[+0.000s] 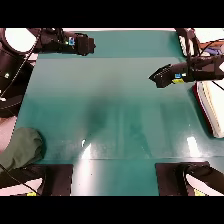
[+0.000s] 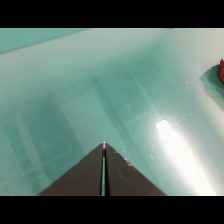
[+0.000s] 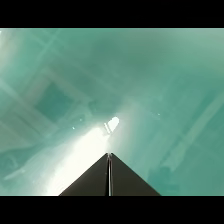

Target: Fold the shirts.

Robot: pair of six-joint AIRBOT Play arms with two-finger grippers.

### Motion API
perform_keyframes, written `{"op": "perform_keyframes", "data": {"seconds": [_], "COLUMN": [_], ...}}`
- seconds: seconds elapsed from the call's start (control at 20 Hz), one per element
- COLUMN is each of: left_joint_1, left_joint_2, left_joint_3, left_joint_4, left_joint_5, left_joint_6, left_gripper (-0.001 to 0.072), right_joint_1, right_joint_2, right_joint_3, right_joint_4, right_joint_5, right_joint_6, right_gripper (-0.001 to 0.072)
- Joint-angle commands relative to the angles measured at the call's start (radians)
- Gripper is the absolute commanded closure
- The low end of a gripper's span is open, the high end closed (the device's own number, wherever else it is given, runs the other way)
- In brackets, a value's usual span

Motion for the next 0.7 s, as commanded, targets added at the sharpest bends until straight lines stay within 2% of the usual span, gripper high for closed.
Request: {"op": "perform_keyframes", "data": {"seconds": [0.0, 0.55, 0.65], "left_joint_1": [0.0, 0.0, 0.0], "left_joint_2": [0.001, 0.001, 0.002], "left_joint_3": [0.0, 0.0, 0.002], "left_joint_4": [0.0, -0.002, 0.002], "left_joint_5": [0.009, 0.01, 0.044], "left_joint_6": [0.0, -0.007, -0.007], "left_gripper": [0.0676, 0.0675, 0.0676], "right_joint_1": [0.003, 0.003, 0.003], "right_joint_2": [0.029, 0.06, 0.06], "right_joint_3": [0.001, 0.001, 0.001], "right_joint_4": [-0.005, -0.005, -0.005], "right_joint_5": [-0.037, -0.058, -0.058], "right_joint_6": [0.001, 0.001, 0.001], "right_gripper": [0.0688, 0.0687, 0.0687]}}
